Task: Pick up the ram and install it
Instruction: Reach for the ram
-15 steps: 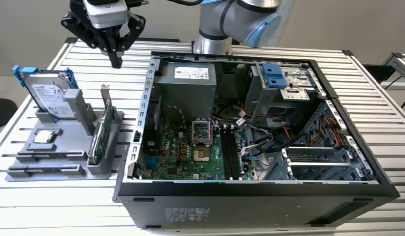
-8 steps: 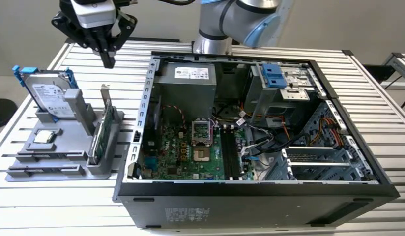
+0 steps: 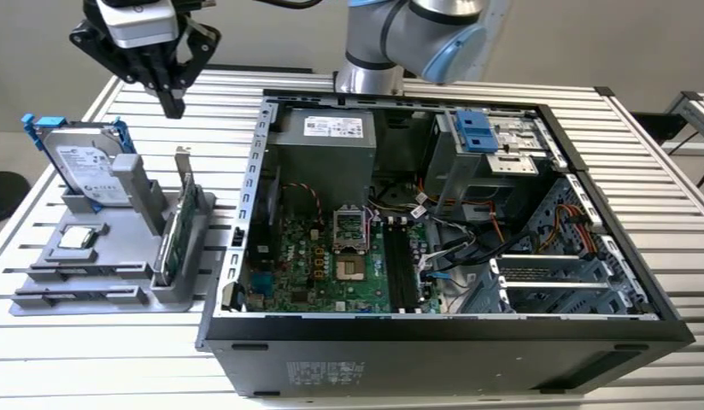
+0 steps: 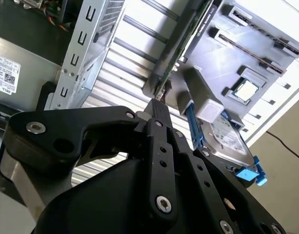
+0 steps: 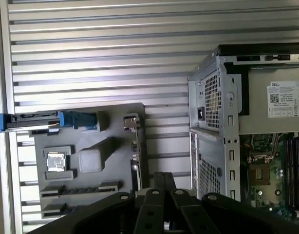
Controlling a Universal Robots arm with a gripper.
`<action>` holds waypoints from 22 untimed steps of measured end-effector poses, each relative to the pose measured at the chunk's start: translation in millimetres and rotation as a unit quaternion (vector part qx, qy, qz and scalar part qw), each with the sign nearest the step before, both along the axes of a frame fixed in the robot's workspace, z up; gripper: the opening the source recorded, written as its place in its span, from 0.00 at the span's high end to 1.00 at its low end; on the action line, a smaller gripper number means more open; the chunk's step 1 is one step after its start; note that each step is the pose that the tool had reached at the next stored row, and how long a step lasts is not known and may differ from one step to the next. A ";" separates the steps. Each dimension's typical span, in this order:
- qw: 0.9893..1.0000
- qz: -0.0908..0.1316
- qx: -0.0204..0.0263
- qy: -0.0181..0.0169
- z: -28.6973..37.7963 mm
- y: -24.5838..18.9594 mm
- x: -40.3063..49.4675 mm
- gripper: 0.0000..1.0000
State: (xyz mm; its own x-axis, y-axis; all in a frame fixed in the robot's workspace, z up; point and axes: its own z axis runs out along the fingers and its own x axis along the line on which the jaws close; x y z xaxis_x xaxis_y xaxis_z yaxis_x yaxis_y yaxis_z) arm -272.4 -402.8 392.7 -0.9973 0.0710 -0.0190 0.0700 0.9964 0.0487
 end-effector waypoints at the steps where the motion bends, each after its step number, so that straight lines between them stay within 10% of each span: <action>1: 1.000 0.000 0.000 0.000 0.0 -0.1 -2.0 1.00; 22: 1.000 0.000 0.000 0.000 0.0 -1.2 -42.3 1.00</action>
State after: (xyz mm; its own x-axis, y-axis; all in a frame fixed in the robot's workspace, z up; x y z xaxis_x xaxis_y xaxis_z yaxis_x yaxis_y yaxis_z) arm -314.7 -404.0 392.6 -0.9973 0.0709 -0.0190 0.0700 0.9964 0.0487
